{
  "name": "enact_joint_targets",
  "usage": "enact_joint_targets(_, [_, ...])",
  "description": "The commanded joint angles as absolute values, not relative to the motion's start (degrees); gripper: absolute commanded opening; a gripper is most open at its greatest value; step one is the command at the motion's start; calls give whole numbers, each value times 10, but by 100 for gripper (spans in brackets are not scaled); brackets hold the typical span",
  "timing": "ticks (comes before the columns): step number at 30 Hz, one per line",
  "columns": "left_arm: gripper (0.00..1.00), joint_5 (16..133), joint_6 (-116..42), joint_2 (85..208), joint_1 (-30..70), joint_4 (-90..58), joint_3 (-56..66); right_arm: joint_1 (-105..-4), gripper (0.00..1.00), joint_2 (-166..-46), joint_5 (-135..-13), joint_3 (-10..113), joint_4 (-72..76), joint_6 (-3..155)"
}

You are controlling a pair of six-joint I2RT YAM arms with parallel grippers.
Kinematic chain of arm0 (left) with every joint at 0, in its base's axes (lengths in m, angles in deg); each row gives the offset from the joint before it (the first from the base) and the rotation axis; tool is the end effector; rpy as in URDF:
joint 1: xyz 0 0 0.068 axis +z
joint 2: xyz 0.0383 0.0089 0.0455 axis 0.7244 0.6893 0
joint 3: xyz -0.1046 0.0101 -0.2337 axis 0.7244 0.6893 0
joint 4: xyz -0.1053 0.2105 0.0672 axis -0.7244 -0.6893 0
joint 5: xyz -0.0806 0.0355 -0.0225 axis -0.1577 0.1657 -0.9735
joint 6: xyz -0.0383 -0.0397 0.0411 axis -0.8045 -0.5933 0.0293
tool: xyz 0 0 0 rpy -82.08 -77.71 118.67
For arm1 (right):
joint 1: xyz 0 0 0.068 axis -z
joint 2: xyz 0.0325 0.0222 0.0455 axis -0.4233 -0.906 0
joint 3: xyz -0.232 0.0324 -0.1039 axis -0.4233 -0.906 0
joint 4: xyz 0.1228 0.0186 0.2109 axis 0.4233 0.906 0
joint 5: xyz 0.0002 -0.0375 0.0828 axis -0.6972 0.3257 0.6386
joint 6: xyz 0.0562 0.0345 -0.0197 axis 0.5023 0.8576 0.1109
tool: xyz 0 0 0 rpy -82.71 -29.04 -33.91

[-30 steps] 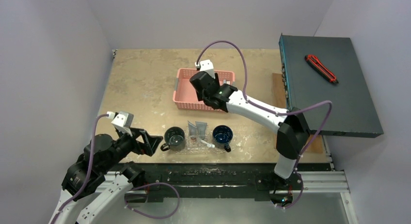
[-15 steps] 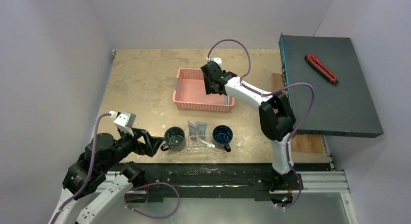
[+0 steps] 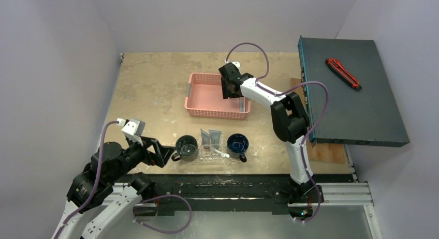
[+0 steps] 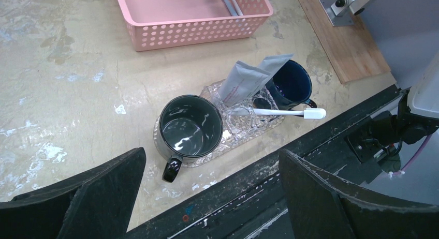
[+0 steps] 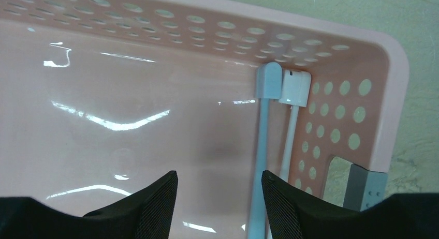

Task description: Prepare toiletry sets of a toothbrush and toothpaste on the tray

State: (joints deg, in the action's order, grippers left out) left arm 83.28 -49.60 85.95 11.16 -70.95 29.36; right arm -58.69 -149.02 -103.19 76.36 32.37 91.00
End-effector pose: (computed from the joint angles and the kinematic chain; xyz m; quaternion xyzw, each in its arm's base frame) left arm 0.0496 -0.0343 0.3077 0.0748 0.8131 -0.2828 0.5033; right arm 0.3970 0.2397 0.1794 -0.0406 0.9371 -0.0188 0.3461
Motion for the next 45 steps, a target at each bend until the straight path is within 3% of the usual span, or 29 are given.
enact_joint_targets(1, [100,829,-481,867,114,-680,295,-579,63,-1502,-1028,798,338,904])
enact_joint_targets(13, [100,829,-481,869,115,-681,295,-565,69,-1537,-1019,823,346,902])
enact_joint_targets(27, [100,829,-480,873,115,-680,295,-545,71,-1562,-905,809,331,911])
enact_joint_targets(31, [100,829,-480,874,116,-680,295,-544,66,-1556,-885,793,320,909])
enact_joint_targets(38, [100,829,-480,875,116,-680,295,-544,42,-1554,-891,784,324,903])
enact_joint_targets(45, [100,816,-480,875,116,-680,295,-545,42,-1553,-907,770,323,903])
